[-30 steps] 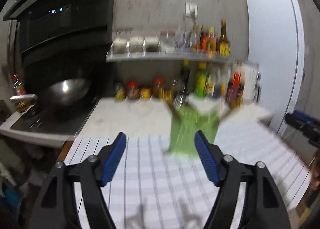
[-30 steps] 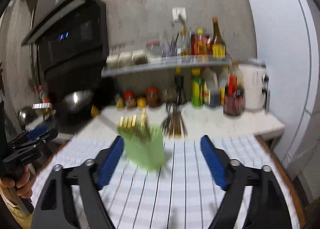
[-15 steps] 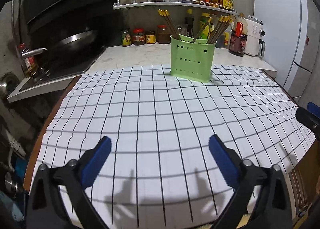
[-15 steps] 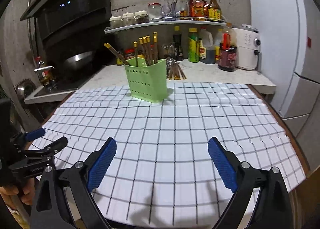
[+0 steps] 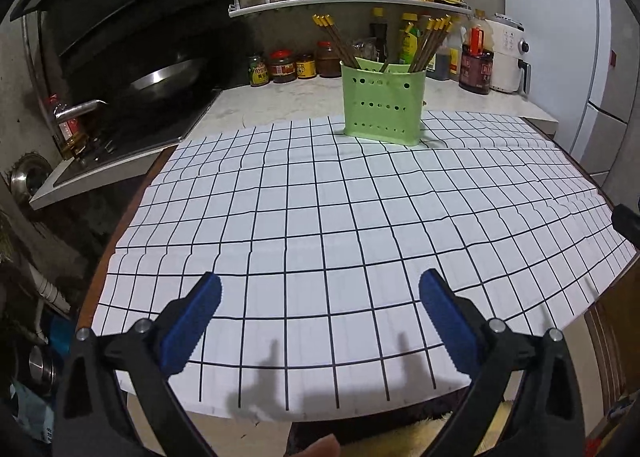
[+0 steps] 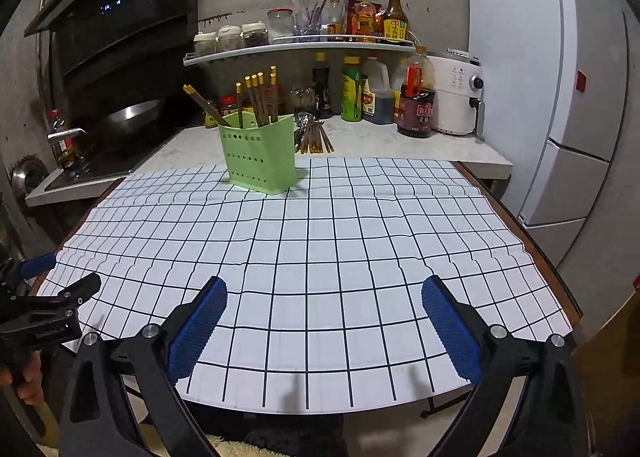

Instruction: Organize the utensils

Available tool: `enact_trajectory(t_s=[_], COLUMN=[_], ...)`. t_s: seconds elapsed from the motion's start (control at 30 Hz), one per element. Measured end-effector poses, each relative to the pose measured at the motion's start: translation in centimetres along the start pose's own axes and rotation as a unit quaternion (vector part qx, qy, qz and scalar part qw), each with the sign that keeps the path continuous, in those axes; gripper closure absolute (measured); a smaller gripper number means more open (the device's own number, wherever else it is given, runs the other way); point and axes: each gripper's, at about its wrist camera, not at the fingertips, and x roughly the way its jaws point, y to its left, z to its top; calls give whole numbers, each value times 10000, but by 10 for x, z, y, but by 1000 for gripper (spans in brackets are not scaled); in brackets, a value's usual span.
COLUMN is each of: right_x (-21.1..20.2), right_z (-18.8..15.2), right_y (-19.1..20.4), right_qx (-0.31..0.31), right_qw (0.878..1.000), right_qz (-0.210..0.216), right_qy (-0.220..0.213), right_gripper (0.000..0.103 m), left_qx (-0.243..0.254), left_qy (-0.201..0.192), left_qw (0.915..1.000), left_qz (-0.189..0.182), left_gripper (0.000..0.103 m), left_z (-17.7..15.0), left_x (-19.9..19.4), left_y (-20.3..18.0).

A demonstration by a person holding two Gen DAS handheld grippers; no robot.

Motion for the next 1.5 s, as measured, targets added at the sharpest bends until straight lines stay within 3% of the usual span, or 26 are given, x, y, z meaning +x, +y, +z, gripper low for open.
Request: enact_trajectory(t_s=[1.5], right_x=[5], right_z=[-1], right_y=[-10], right_qx=[152], right_qw=[9999], right_qz=[-37], right_qy=[27], right_gripper=[6], left_qx=[-106], left_qy=[-68], left_qw=[9999], left_qz=[0], left_gripper=[6], left_z=[6], left_x=[-2], left_y=[8])
